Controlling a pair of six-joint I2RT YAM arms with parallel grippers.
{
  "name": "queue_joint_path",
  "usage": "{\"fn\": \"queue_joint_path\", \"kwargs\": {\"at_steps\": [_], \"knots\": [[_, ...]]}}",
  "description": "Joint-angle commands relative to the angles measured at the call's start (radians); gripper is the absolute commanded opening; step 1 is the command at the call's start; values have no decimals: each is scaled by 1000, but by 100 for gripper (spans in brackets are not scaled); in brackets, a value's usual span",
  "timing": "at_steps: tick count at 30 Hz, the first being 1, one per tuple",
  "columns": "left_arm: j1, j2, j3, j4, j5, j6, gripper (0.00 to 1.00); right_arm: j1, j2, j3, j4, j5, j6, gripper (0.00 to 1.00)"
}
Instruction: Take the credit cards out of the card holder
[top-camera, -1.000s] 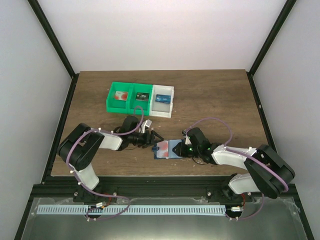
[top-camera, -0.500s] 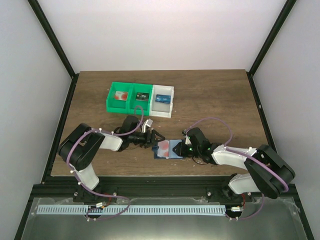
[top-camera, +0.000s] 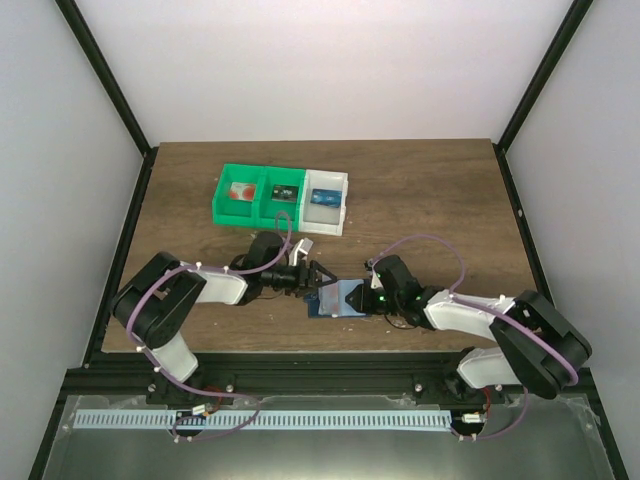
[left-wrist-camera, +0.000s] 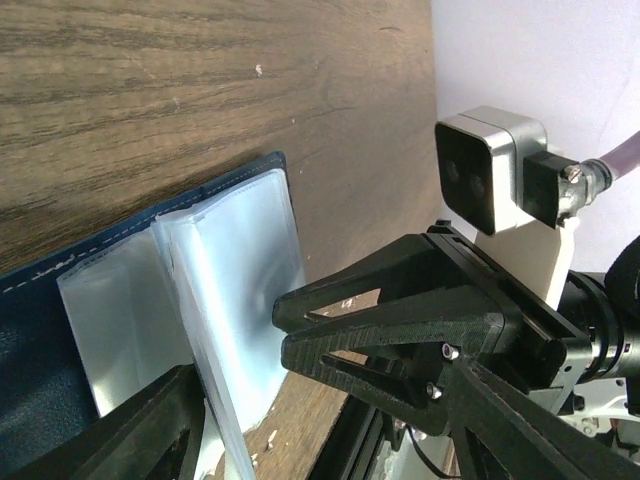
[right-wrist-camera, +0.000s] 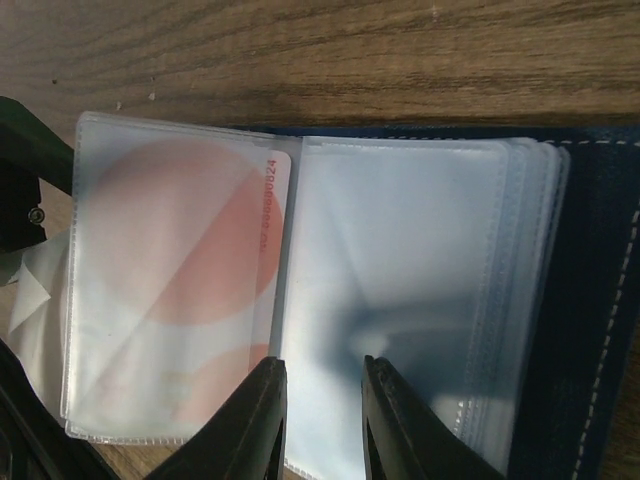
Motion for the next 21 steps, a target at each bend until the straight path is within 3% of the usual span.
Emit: {"fn": "queue_joint_path", "kwargs": {"at_steps": [1, 6, 10, 21], "knots": [[-5, -16, 21, 19, 12, -4, 68, 7, -45, -5, 43, -5, -10, 23], [-8, -10, 17, 36, 16, -14, 68, 13, -113, -36, 128, -60, -13, 23], [-8, -8, 11, 49, 21, -15, 50, 19, -116, -36, 148, -70, -13, 27], [-9, 16, 4, 45, 15, 7, 19, 21, -77, -33, 155, -68, 4, 29]]}}
